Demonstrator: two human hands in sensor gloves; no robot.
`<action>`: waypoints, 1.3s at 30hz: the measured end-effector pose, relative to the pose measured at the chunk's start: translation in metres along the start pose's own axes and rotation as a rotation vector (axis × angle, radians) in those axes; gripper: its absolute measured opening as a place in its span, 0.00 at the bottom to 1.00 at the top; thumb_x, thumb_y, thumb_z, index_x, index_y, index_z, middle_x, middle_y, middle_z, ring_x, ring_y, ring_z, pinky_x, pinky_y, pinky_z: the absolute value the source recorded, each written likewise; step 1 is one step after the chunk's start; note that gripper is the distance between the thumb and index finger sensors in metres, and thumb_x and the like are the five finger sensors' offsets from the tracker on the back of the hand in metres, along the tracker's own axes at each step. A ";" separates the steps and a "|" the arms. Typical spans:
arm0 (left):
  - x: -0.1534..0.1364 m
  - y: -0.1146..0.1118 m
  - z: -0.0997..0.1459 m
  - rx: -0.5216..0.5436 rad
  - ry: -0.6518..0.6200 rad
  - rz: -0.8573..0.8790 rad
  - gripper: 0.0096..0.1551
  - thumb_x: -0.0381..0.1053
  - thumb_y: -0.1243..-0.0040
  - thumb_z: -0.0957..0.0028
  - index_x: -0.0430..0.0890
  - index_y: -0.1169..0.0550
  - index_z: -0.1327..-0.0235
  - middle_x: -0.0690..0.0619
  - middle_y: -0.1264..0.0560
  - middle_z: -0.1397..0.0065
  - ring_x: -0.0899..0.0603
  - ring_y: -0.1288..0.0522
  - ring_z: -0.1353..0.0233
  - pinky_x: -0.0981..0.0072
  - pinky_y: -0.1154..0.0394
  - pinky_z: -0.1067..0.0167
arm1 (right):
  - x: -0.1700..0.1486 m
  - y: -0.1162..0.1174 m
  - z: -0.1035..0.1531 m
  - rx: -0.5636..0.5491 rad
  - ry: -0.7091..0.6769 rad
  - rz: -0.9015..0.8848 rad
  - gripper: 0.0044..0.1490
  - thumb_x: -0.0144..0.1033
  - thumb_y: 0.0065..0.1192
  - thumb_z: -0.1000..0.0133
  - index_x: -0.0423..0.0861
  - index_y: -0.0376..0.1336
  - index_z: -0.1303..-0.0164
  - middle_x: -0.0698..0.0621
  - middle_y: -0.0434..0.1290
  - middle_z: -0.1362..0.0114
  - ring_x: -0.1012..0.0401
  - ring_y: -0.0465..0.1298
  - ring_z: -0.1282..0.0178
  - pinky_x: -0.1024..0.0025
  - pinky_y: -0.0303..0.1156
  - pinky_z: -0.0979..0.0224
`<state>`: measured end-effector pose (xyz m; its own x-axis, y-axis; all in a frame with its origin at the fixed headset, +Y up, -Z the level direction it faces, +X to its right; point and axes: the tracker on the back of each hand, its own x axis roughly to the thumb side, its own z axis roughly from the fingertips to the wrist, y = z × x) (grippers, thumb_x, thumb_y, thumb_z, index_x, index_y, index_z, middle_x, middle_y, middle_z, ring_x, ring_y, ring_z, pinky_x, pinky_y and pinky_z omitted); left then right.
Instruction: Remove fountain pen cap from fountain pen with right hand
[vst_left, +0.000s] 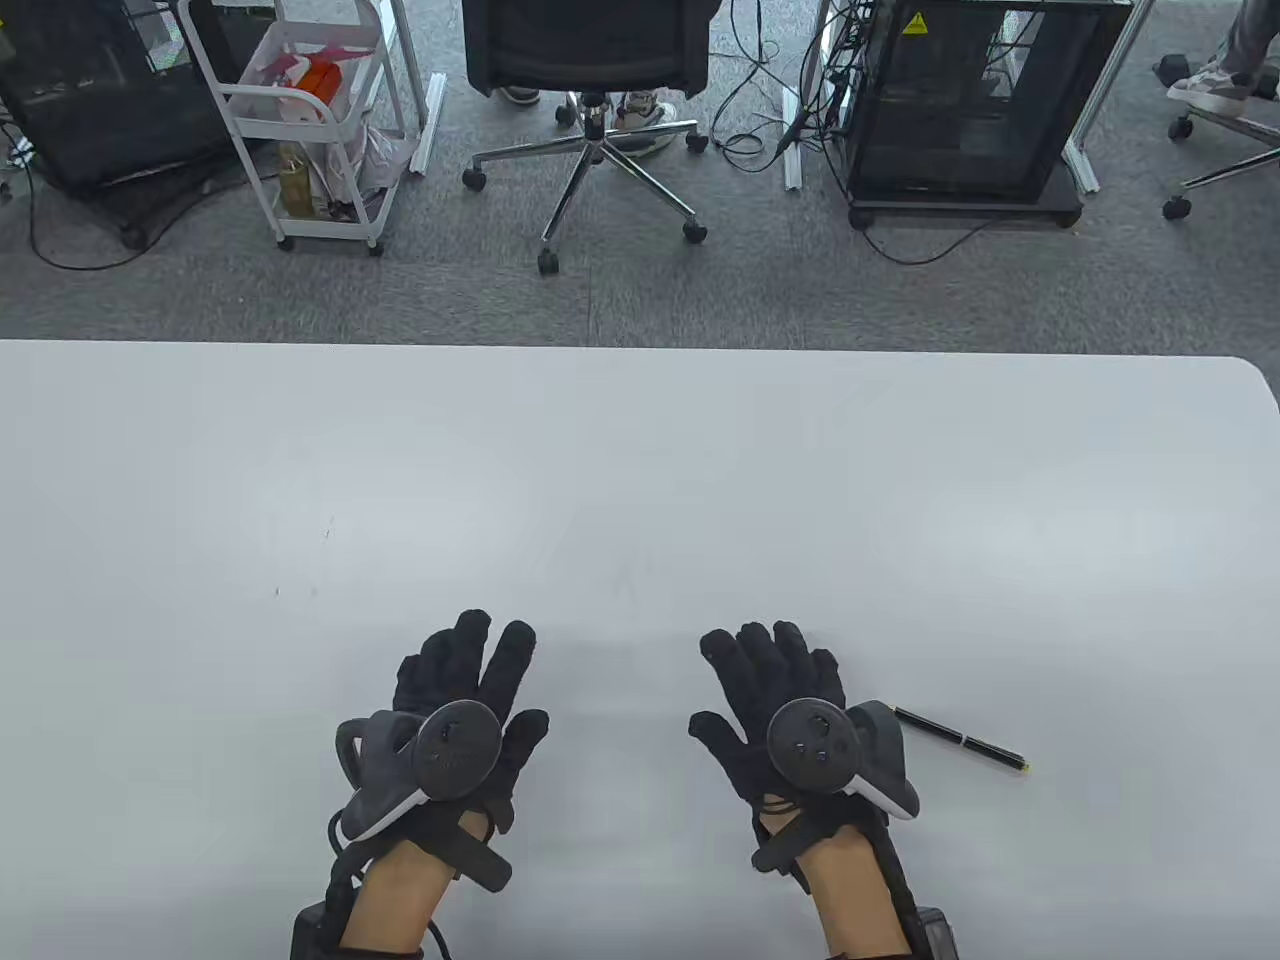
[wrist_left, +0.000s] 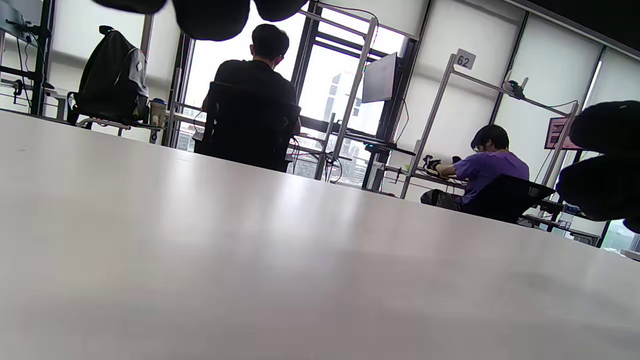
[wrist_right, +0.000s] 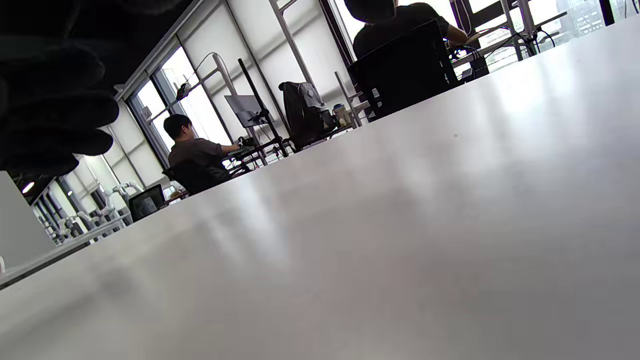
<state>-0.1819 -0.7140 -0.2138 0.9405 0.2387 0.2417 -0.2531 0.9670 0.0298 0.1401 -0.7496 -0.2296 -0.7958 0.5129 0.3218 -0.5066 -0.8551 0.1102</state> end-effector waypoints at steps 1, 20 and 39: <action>0.000 0.000 0.000 0.001 -0.001 0.000 0.44 0.70 0.58 0.63 0.63 0.49 0.30 0.40 0.50 0.18 0.26 0.43 0.21 0.26 0.43 0.33 | -0.002 0.000 0.000 -0.003 0.007 -0.007 0.47 0.66 0.44 0.42 0.59 0.36 0.18 0.36 0.47 0.13 0.33 0.45 0.15 0.27 0.39 0.22; -0.001 -0.008 -0.001 -0.042 -0.013 -0.053 0.43 0.69 0.57 0.62 0.63 0.49 0.30 0.40 0.49 0.18 0.27 0.41 0.21 0.26 0.43 0.33 | 0.010 0.010 -0.003 0.057 -0.042 0.005 0.46 0.64 0.46 0.42 0.59 0.38 0.18 0.35 0.48 0.14 0.33 0.46 0.15 0.28 0.40 0.22; 0.006 -0.010 0.002 -0.052 -0.033 -0.088 0.43 0.69 0.57 0.62 0.62 0.47 0.30 0.40 0.47 0.19 0.27 0.40 0.22 0.27 0.42 0.33 | 0.020 0.019 -0.002 0.103 -0.081 0.007 0.46 0.64 0.46 0.42 0.58 0.39 0.17 0.35 0.50 0.14 0.33 0.48 0.15 0.28 0.41 0.22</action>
<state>-0.1738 -0.7222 -0.2108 0.9504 0.1504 0.2721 -0.1568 0.9876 0.0017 0.1136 -0.7558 -0.2230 -0.7678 0.5027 0.3973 -0.4612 -0.8640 0.2019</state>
